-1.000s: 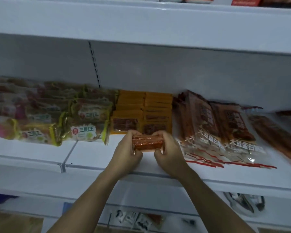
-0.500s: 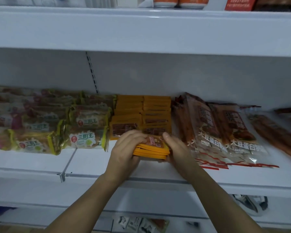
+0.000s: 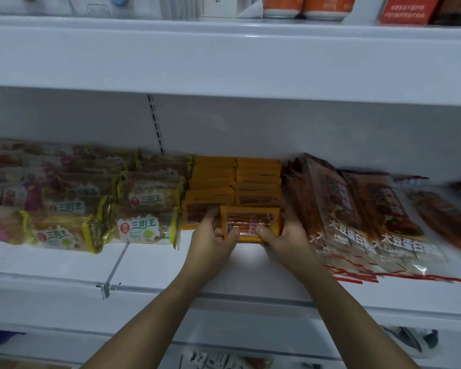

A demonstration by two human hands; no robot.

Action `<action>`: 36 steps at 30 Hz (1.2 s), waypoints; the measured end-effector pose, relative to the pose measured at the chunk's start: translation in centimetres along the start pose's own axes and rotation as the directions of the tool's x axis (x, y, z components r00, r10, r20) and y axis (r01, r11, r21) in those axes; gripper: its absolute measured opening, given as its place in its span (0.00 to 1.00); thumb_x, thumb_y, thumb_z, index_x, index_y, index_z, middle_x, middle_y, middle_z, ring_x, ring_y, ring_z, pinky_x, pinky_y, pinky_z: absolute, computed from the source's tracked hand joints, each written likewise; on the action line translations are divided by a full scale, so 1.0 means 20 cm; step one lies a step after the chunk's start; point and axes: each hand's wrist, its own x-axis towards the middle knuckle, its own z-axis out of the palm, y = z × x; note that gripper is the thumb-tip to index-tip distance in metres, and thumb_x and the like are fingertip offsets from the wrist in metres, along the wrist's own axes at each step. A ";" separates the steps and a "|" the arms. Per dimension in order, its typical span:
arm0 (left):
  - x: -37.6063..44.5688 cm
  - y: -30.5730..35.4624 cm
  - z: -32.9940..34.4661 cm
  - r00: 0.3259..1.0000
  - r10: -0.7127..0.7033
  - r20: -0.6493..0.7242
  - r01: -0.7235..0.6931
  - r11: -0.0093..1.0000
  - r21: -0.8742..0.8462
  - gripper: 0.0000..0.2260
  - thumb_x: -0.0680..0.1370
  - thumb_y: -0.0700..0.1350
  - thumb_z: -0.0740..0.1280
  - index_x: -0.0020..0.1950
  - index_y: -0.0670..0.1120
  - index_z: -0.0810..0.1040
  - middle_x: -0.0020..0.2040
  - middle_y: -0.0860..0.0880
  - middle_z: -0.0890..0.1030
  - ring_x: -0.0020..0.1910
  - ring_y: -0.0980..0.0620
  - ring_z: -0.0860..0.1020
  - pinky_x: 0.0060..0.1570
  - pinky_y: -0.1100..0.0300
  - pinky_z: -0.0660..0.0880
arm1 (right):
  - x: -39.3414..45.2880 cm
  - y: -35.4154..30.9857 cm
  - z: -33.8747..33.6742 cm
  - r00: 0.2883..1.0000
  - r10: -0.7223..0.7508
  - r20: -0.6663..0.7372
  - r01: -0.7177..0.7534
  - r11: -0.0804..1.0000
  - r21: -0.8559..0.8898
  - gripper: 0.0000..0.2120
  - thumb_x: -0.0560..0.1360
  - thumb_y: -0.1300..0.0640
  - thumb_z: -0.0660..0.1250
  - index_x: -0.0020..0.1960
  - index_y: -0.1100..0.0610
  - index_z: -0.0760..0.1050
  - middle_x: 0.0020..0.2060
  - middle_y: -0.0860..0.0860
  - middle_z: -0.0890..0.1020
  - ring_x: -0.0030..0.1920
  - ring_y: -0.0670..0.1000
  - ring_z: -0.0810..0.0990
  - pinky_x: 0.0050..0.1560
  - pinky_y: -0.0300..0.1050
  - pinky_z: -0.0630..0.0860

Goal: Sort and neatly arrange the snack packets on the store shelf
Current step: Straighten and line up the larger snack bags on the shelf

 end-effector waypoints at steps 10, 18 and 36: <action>0.05 -0.13 0.07 0.971 0.167 -0.172 -0.094 0.926 0.365 0.17 0.77 0.44 0.71 0.65 0.50 0.75 0.51 0.52 0.81 0.48 0.52 0.79 0.48 0.67 0.75 | 0.01 0.04 0.08 0.978 -0.170 -0.119 0.114 0.918 -0.380 0.26 0.74 0.55 0.74 0.69 0.51 0.70 0.51 0.45 0.81 0.49 0.46 0.79 0.49 0.42 0.75; 0.05 -0.19 0.09 0.963 0.220 -0.153 -0.132 0.888 0.441 0.23 0.75 0.49 0.75 0.69 0.47 0.75 0.59 0.46 0.79 0.54 0.45 0.78 0.56 0.48 0.79 | -0.06 0.09 0.11 0.962 -0.146 -0.231 0.037 0.907 -0.420 0.32 0.75 0.53 0.71 0.76 0.48 0.62 0.65 0.54 0.73 0.62 0.56 0.74 0.62 0.55 0.74; 0.05 -0.16 0.08 0.972 0.207 -0.110 -0.156 0.920 0.359 0.21 0.77 0.48 0.74 0.69 0.49 0.75 0.52 0.53 0.81 0.45 0.56 0.78 0.48 0.59 0.78 | -0.09 0.10 0.12 0.936 -0.209 -0.285 0.028 0.847 -0.531 0.36 0.73 0.57 0.65 0.79 0.52 0.58 0.64 0.58 0.73 0.62 0.60 0.74 0.63 0.59 0.76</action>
